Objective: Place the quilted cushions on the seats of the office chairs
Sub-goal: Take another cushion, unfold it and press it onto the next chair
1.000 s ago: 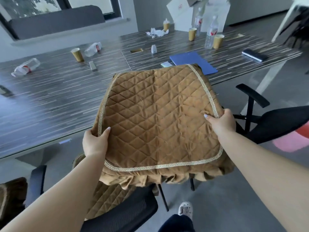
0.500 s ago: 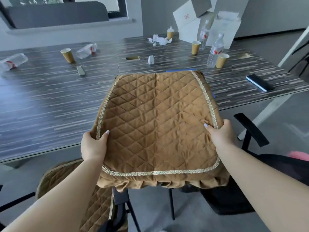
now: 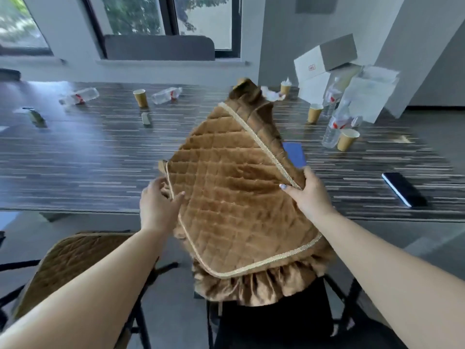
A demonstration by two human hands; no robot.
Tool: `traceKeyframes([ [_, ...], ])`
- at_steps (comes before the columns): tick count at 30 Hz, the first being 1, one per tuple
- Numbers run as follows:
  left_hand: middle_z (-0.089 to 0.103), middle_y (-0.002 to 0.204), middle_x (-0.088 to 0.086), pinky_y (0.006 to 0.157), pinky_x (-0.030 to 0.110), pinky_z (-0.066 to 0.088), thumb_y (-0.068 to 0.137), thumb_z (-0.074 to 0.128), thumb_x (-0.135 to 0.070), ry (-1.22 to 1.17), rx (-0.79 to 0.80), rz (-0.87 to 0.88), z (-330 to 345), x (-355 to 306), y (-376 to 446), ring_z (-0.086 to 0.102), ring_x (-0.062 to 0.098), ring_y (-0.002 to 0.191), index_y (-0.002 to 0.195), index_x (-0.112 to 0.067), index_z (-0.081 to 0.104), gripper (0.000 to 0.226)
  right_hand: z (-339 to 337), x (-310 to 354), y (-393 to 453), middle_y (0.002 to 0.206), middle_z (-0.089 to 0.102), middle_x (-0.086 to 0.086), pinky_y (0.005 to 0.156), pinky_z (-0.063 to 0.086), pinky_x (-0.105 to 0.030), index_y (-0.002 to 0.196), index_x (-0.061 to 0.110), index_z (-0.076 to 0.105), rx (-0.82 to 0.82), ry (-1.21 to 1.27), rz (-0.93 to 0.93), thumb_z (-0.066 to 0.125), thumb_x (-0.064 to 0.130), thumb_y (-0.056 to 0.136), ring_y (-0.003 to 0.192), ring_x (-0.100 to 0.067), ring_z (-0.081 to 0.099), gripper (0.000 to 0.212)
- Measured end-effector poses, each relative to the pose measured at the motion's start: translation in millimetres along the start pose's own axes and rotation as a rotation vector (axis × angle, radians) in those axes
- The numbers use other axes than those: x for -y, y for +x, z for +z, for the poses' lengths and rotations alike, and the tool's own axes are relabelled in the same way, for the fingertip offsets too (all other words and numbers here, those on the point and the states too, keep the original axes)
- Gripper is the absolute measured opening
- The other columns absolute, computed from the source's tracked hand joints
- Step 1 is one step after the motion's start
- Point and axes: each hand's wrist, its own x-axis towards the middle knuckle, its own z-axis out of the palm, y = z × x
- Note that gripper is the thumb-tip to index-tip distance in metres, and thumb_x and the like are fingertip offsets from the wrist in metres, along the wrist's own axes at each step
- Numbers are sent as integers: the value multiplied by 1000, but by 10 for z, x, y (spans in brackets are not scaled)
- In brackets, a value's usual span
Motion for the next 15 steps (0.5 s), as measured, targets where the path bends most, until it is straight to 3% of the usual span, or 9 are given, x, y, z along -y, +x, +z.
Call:
traceKeyframes([
  [3, 46, 137, 12, 110, 45, 29, 78, 75, -27, 160, -45, 381, 189, -688, -259, 37, 31, 131, 135, -17, 48, 64, -350, 37, 158, 93, 61, 1, 69, 41, -31, 100, 18, 51, 95, -112, -178, 72, 23, 82, 87, -23, 59, 28],
  [7, 41, 148, 5, 118, 57, 7, 77, 72, -40, 452, -163, 892, 276, -1469, -421, 29, 28, 142, 140, -25, 43, 71, -776, 249, 386, 95, 60, 2, 67, 36, -30, 112, 18, 53, 164, -357, -424, 68, 24, 84, 87, -20, 55, 32],
  [9, 47, 145, 2, 117, 58, 0, 81, 67, -46, 629, -87, 953, 254, -1761, -450, 33, 26, 141, 141, -26, 43, 68, -929, 382, 480, 98, 63, -4, 70, 39, -33, 110, 18, 55, 177, -446, -569, 68, 22, 83, 94, -25, 57, 30],
  [11, 58, 133, -1, 116, 54, 14, 86, 56, -52, 773, 30, 900, 228, -1929, -460, 49, 25, 129, 134, -27, 48, 54, -1004, 490, 530, 95, 64, -6, 78, 45, -38, 105, 17, 58, 176, -500, -719, 70, 20, 81, 95, -28, 57, 27],
  [12, 64, 121, -2, 110, 50, 31, 89, 52, -53, 794, 61, 861, 227, -1980, -480, 58, 26, 117, 125, -26, 52, 45, -1037, 515, 556, 92, 65, -5, 83, 45, -40, 102, 16, 59, 168, -523, -787, 72, 20, 79, 94, -28, 58, 27],
  [13, 66, 109, -2, 94, 44, 45, 90, 49, -53, 776, 78, 815, 230, -2012, -511, 62, 26, 103, 115, -24, 54, 39, -1068, 538, 581, 91, 66, -4, 87, 44, -42, 101, 16, 60, 151, -537, -848, 74, 20, 78, 93, -29, 59, 27],
  [15, 63, 91, -2, 67, 34, 43, 91, 48, -51, 677, 42, 744, 280, -2008, -574, 61, 24, 84, 102, -20, 54, 33, -1102, 537, 621, 102, 67, -2, 99, 39, -44, 106, 17, 61, 69, -532, -903, 76, 21, 74, 103, -30, 58, 35],
])
